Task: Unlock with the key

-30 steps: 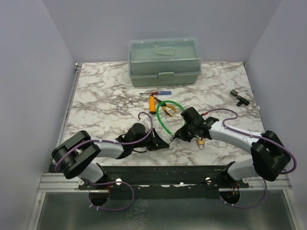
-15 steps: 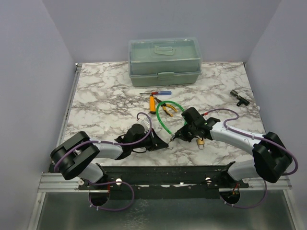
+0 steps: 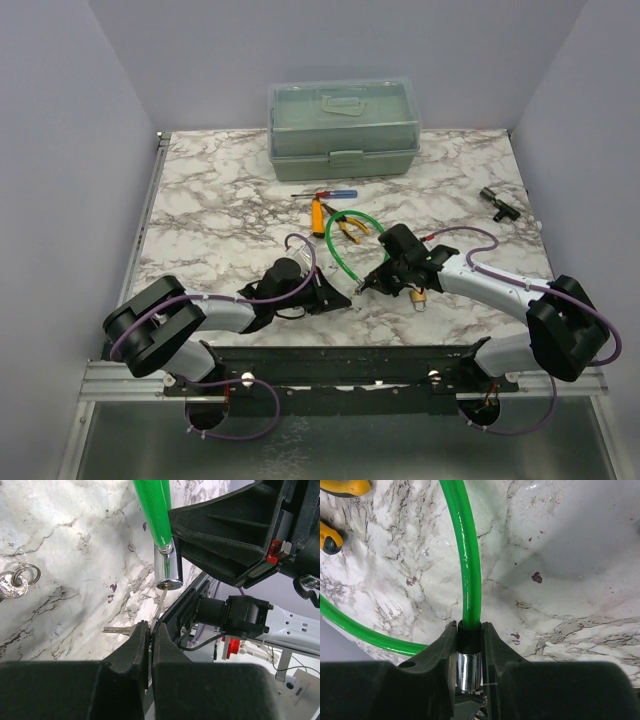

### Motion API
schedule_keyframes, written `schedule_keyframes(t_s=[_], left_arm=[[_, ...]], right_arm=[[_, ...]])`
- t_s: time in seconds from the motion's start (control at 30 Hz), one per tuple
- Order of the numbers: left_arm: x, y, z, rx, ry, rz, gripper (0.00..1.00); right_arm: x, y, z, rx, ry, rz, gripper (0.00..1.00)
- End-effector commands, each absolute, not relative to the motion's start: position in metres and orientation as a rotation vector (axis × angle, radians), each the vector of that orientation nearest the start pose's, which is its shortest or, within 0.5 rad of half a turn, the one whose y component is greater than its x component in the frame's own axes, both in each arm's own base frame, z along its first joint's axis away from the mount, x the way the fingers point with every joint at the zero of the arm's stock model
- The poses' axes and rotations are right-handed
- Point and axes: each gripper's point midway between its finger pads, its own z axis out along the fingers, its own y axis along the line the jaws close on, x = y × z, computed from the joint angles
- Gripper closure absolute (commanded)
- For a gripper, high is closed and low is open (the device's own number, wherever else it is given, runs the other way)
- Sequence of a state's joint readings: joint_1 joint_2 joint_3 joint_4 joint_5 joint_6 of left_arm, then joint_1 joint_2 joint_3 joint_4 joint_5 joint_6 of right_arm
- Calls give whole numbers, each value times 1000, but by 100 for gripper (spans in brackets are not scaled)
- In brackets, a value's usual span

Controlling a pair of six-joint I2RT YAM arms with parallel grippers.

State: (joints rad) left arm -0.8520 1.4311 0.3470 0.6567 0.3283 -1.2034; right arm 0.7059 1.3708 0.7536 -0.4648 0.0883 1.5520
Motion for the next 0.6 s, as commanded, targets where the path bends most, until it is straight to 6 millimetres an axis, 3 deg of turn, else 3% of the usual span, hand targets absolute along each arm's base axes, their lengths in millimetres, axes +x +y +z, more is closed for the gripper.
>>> schedule_keyframes(t_s=[0.0,0.57], left_arm=[[168,-330,83,-143,2338,-1506,100],[172,-333,82,-126,2330,-1499,100]], right_arm=[[230,232,66,1159,2513,633,100],[229,234,62,1152,2531,629,100]])
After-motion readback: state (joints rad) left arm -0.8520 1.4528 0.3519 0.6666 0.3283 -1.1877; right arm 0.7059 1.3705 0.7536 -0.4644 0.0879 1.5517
